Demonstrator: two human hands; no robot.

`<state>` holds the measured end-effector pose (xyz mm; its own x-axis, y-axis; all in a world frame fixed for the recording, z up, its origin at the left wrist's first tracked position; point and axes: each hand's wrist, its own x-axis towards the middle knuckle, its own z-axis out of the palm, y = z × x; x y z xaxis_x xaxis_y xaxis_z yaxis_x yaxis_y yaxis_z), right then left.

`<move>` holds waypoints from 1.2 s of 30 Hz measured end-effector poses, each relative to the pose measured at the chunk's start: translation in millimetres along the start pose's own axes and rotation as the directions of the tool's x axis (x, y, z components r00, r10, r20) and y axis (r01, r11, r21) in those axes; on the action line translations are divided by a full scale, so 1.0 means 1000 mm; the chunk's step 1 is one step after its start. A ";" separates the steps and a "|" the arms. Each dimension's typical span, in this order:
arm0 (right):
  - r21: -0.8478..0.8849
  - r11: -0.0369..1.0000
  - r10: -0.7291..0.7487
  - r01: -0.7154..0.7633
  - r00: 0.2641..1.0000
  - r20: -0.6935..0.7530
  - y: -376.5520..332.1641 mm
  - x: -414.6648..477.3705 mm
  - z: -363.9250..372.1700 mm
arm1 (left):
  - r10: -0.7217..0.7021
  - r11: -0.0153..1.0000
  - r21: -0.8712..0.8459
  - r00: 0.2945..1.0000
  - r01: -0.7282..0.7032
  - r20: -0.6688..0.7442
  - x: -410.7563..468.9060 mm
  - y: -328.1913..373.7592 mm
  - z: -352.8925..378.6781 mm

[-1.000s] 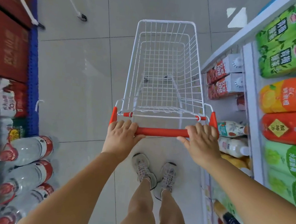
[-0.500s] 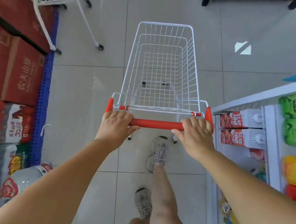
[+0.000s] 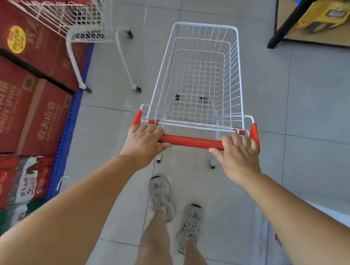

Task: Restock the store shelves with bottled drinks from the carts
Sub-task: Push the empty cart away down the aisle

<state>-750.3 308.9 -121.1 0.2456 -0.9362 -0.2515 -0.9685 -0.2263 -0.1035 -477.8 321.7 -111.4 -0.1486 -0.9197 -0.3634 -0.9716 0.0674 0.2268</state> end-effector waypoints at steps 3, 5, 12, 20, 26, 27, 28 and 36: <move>-0.004 1.000 0.004 -0.004 1.000 0.030 0.000 0.057 -0.015 | 0.002 1.000 -0.007 1.000 -0.002 -0.010 0.048 -0.017 -0.023; -0.002 1.000 0.014 -0.014 0.999 0.052 -0.002 0.092 -0.025 | 0.013 1.000 -0.004 1.000 -0.013 -0.021 0.079 -0.031 -0.037; 0.017 0.998 0.055 -0.056 0.998 0.043 -0.016 0.220 -0.057 | 0.031 1.000 0.005 0.999 -0.031 -0.039 0.199 -0.082 -0.097; -0.016 1.000 0.028 -0.027 0.994 0.103 -0.026 0.356 -0.100 | 0.003 1.000 0.004 1.000 -0.003 -0.023 0.308 -0.127 -0.157; -0.048 0.998 -0.031 0.039 0.988 0.153 -0.038 0.478 -0.137 | -0.045 0.999 -0.005 0.999 0.045 -0.024 0.402 -0.171 -0.206; -0.052 0.998 -0.037 0.046 0.986 0.165 -0.039 0.500 -0.144 | -0.053 0.999 -0.013 0.998 0.052 -0.028 0.418 -0.178 -0.214; -0.055 0.997 -0.041 0.051 0.984 0.176 -0.041 0.521 -0.149 | -0.059 0.998 -0.022 0.998 0.058 -0.032 0.434 -0.186 -0.221; -0.089 0.993 -0.054 0.073 0.979 0.195 -0.056 0.678 -0.187 | -0.084 0.996 -0.017 0.995 0.083 -0.061 0.557 -0.245 -0.282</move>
<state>-536.7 -363.6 -106.1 0.3006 -0.8519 -0.4288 -0.9478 -0.3168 -0.0349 -271.1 -316.3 -114.7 -0.0554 -0.9441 -0.3251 -0.9774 -0.0154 0.2111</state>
